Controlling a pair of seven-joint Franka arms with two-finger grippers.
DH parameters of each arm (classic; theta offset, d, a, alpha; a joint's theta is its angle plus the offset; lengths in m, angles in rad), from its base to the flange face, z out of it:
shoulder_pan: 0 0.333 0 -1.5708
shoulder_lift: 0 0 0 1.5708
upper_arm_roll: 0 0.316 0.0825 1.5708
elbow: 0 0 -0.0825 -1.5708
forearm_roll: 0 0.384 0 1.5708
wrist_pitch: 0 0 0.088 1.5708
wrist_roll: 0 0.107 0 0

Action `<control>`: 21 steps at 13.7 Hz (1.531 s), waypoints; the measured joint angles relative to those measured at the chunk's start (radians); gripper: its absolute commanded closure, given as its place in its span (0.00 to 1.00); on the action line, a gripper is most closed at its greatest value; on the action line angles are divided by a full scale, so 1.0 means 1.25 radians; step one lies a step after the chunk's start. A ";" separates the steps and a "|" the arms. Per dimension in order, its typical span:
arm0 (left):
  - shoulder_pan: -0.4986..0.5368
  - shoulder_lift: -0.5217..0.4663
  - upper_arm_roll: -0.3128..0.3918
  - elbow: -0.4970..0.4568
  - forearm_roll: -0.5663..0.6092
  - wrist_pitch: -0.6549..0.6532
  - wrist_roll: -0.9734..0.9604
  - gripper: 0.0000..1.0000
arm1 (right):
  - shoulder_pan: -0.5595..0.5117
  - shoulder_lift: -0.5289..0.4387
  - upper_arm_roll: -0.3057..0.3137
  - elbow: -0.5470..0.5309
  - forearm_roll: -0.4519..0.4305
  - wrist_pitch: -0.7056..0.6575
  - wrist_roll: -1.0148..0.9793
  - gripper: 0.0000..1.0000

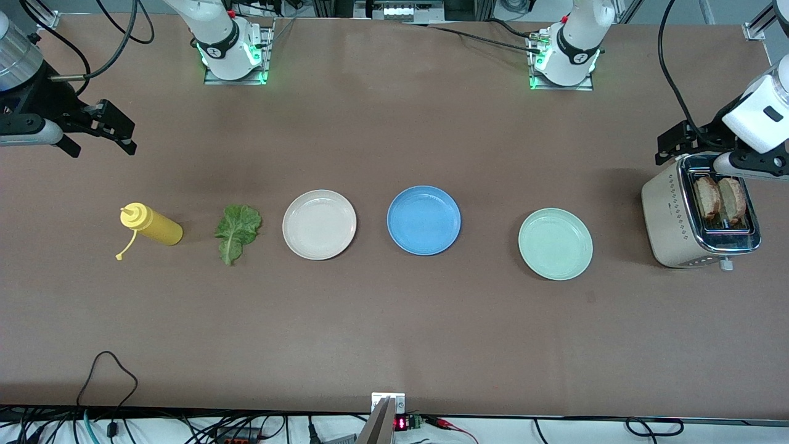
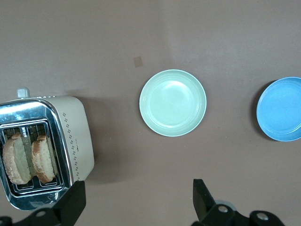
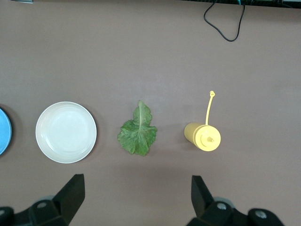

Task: Make sandwich in blue plate with both arms
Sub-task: 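Reach the right gripper to the lettuce while the left gripper nears the toaster, then grasp the lettuce with the right gripper while the left gripper lifts toast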

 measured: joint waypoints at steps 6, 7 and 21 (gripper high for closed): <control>0.010 0.041 0.013 0.004 0.000 -0.077 -0.005 0.00 | 0.000 0.006 -0.001 -0.041 0.000 0.003 0.000 0.00; 0.020 0.057 0.017 0.011 0.000 -0.077 -0.005 0.00 | -0.001 0.009 -0.001 -0.047 0.000 0.003 0.000 0.00; 0.135 0.150 0.019 -0.149 0.213 0.251 0.110 0.36 | 0.036 0.249 0.001 -0.075 0.000 0.193 -0.001 0.00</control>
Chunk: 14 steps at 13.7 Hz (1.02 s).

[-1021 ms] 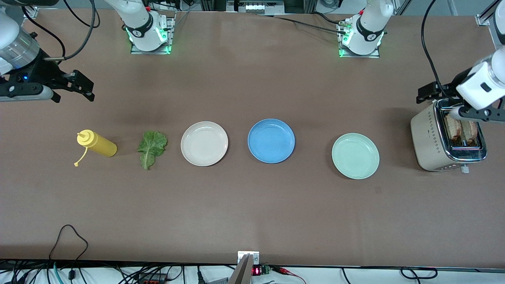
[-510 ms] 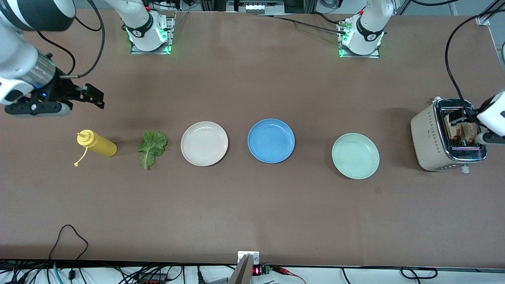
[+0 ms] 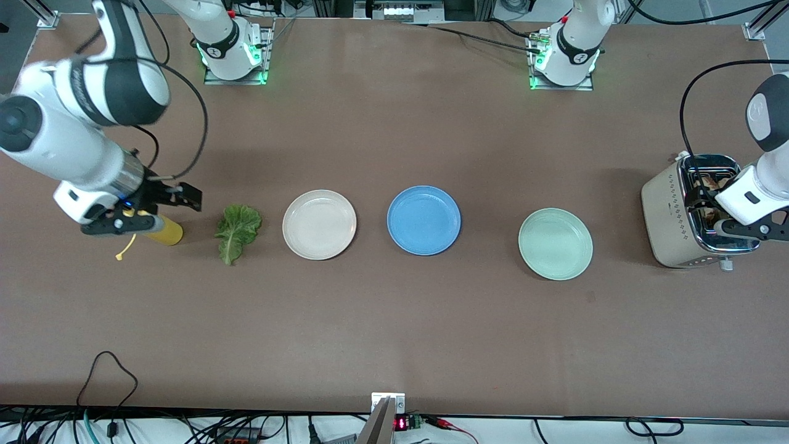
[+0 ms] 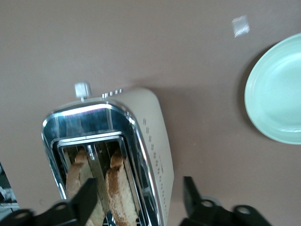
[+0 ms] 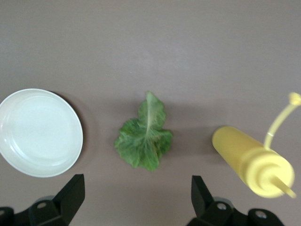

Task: Make sandwich in blue plate with both arms
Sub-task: 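Grasp the lettuce with the right gripper while the left gripper lifts toast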

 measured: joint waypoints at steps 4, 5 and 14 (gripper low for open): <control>0.060 -0.001 0.001 -0.048 0.000 0.003 0.021 0.45 | 0.006 0.099 -0.001 -0.002 0.000 0.086 0.000 0.00; 0.062 -0.001 0.001 -0.054 0.001 0.005 0.023 0.50 | 0.005 0.127 -0.001 -0.002 0.000 0.109 0.000 0.00; 0.068 0.004 -0.001 -0.067 0.010 0.011 0.023 0.71 | 0.003 0.288 -0.004 -0.003 -0.001 0.283 -0.012 0.00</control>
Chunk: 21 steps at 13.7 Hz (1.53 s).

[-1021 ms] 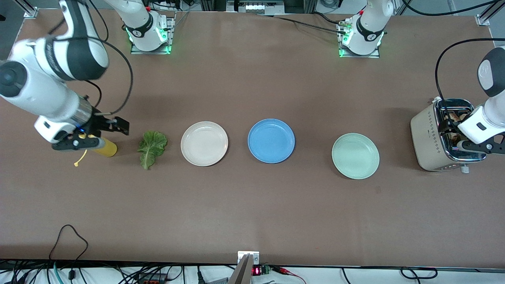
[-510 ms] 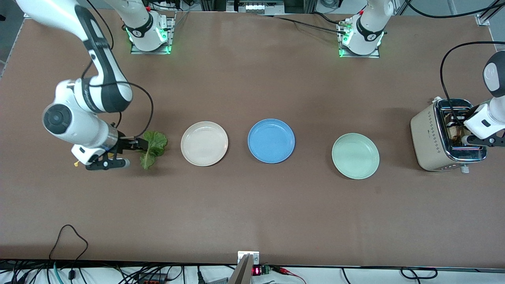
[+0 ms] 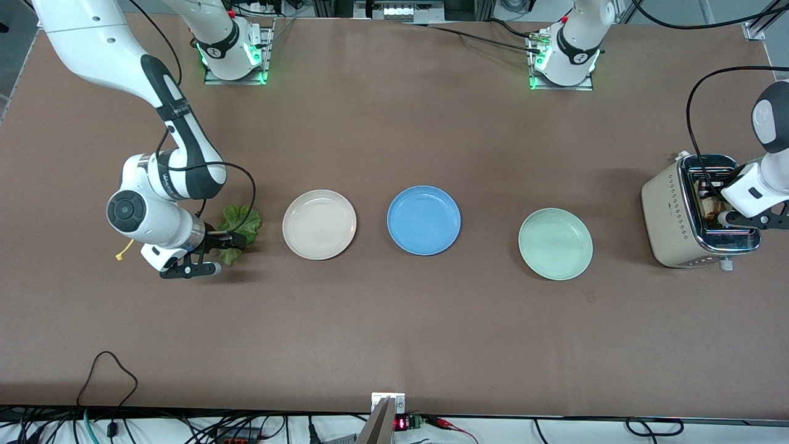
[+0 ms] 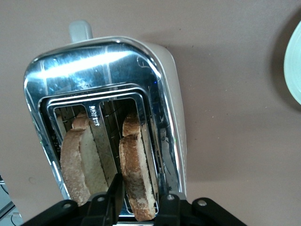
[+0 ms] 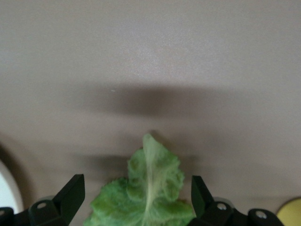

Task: Make sandwich in blue plate with both arms
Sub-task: 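Grasp the lettuce with the right gripper while the left gripper lifts toast, then place the toast slice on the blue plate with the left gripper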

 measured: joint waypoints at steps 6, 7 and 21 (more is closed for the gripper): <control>0.004 0.004 -0.001 -0.004 0.031 0.028 0.000 0.99 | -0.003 0.047 -0.004 0.000 -0.009 0.058 -0.033 0.15; 0.004 0.001 -0.003 0.001 0.035 0.025 0.000 0.99 | -0.003 0.047 -0.004 0.001 -0.013 0.059 -0.035 0.24; -0.010 -0.025 -0.243 0.314 -0.015 -0.327 0.117 0.99 | -0.015 0.040 -0.008 0.012 -0.017 0.061 -0.111 1.00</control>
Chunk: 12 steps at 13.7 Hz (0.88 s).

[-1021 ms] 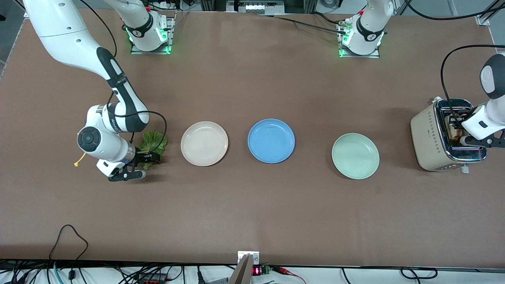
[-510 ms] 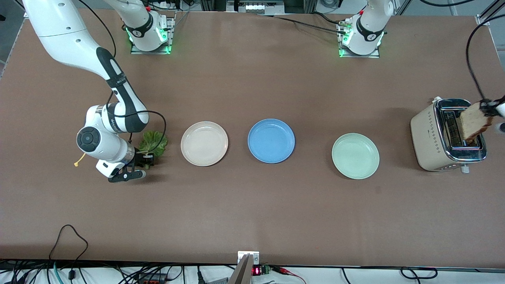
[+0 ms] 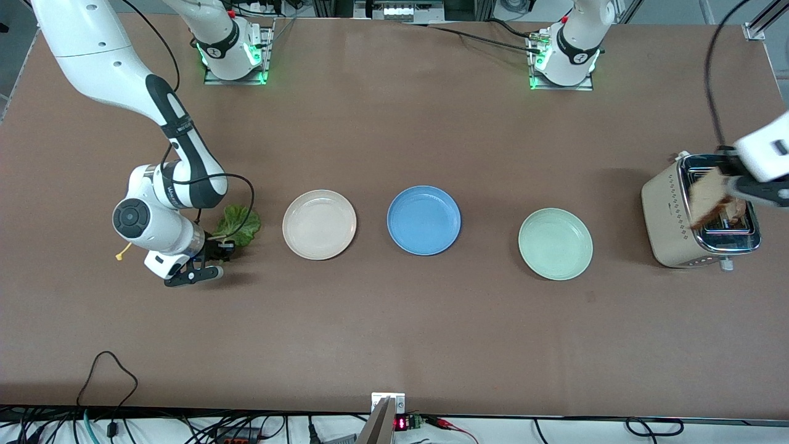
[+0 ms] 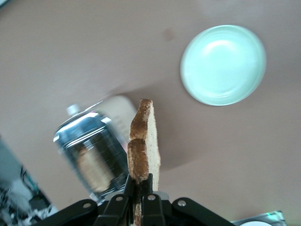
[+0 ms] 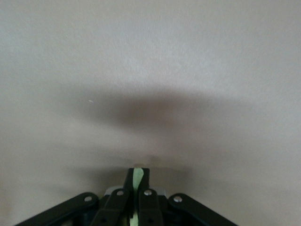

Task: Make sandwich in blue plate with both arms
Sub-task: 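Place the toast slice on the blue plate with the left gripper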

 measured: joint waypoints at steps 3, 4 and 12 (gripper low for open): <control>-0.013 0.053 -0.094 -0.006 -0.012 -0.085 -0.002 0.99 | 0.000 -0.033 0.000 0.006 0.000 -0.010 -0.016 1.00; -0.027 0.076 -0.111 -0.007 -0.024 -0.098 -0.004 0.99 | 0.000 -0.049 0.001 0.009 0.000 -0.022 -0.022 1.00; -0.057 0.278 -0.118 -0.037 -0.574 0.057 -0.050 1.00 | 0.005 -0.153 0.014 0.041 0.000 -0.173 -0.164 1.00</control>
